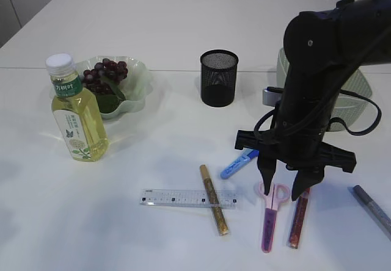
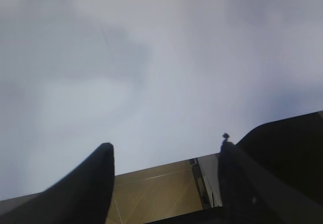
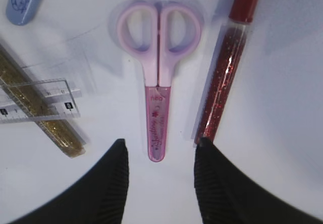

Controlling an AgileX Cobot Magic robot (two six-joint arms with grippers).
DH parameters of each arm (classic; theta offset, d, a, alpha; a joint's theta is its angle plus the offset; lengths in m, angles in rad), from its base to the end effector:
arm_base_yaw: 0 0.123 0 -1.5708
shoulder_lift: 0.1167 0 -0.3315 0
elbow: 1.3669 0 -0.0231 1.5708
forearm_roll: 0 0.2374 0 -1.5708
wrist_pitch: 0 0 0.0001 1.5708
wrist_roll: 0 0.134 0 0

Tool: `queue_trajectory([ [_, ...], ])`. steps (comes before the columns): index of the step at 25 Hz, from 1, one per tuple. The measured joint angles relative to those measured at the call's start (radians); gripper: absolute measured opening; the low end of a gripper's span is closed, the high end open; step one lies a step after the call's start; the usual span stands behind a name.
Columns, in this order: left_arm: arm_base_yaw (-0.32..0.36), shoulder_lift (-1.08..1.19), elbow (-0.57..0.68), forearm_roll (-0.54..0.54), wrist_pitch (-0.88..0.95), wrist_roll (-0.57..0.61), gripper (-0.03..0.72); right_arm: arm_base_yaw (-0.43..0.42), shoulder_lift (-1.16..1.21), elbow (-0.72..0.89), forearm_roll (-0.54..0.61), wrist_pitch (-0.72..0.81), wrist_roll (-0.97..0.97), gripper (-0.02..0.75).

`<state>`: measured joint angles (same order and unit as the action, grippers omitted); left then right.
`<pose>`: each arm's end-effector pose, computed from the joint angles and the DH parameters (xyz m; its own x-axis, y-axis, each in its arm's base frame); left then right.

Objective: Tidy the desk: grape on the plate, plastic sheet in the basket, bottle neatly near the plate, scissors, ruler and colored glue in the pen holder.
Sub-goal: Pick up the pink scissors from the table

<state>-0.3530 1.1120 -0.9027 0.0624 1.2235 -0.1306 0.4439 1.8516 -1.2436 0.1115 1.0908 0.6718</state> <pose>0.1501 -0.0469 0.2989 -0.9454 0.2322 -0.2288 0.2310 0.9724 0.0324 0.3019 0.1582 0.1973 -0.9570 0.2743 0.0939 0.2796 0.9589 0.0486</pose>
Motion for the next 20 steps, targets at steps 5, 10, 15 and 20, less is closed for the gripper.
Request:
queue_trajectory([
  [5,0.0,0.0,0.0,0.0,0.0,0.0,0.469,0.0,0.0,0.0,0.0,0.0,0.0,0.351],
  [10,0.0,0.0,0.0,0.0,0.0,0.0,0.469,0.0,0.0,0.0,0.004,-0.004,0.0,0.35],
  [15,0.0,0.0,0.0,0.0,0.0,0.0,0.469,0.0,0.0,0.0,0.004,-0.009,0.0,0.38],
  [20,0.0,0.0,0.0,0.0,0.0,0.0,0.468,0.0,0.01,0.0,0.004,-0.029,-0.002,0.401],
])
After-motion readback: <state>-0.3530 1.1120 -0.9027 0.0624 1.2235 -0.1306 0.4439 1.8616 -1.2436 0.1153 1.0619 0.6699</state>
